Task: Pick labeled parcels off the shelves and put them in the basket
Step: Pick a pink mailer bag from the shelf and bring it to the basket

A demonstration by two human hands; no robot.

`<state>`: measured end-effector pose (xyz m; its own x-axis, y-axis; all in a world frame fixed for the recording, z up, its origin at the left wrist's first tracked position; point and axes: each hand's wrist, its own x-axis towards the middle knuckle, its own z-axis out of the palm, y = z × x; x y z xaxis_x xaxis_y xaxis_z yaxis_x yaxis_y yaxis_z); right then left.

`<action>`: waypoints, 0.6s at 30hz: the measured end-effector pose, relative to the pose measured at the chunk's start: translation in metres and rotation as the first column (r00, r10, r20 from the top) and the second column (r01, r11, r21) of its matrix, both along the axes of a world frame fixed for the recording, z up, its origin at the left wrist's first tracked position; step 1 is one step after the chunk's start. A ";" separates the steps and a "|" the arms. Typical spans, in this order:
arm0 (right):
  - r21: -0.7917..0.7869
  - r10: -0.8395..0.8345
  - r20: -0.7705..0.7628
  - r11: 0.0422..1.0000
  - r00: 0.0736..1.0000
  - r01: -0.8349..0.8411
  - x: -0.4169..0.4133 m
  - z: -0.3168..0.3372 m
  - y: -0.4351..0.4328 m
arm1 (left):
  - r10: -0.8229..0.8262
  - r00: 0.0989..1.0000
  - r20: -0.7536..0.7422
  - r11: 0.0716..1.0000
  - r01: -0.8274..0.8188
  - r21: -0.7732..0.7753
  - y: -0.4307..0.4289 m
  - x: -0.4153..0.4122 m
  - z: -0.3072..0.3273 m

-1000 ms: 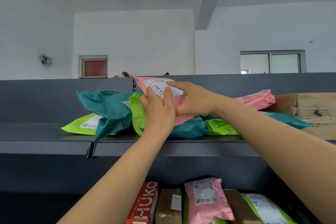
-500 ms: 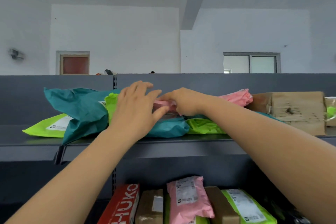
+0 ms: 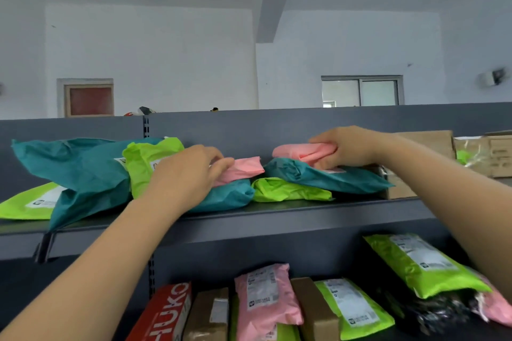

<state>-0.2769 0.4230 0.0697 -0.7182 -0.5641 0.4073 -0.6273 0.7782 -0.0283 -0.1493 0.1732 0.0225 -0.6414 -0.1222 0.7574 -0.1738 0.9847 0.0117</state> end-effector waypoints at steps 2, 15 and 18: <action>-0.031 -0.030 -0.124 0.999 0.992 0.027 -0.005 -0.012 -0.006 | -0.165 0.986 -0.026 0.985 0.166 0.054 0.020 -0.004 0.001; -0.407 0.123 -0.727 0.715 0.676 -0.568 0.003 -0.063 0.036 | -0.155 0.955 -0.252 0.914 0.236 0.331 0.134 -0.017 -0.009; -0.403 0.141 -0.787 0.620 0.601 -0.673 0.002 -0.074 0.049 | -0.201 0.926 -0.320 0.812 0.340 0.474 0.158 -0.014 -0.008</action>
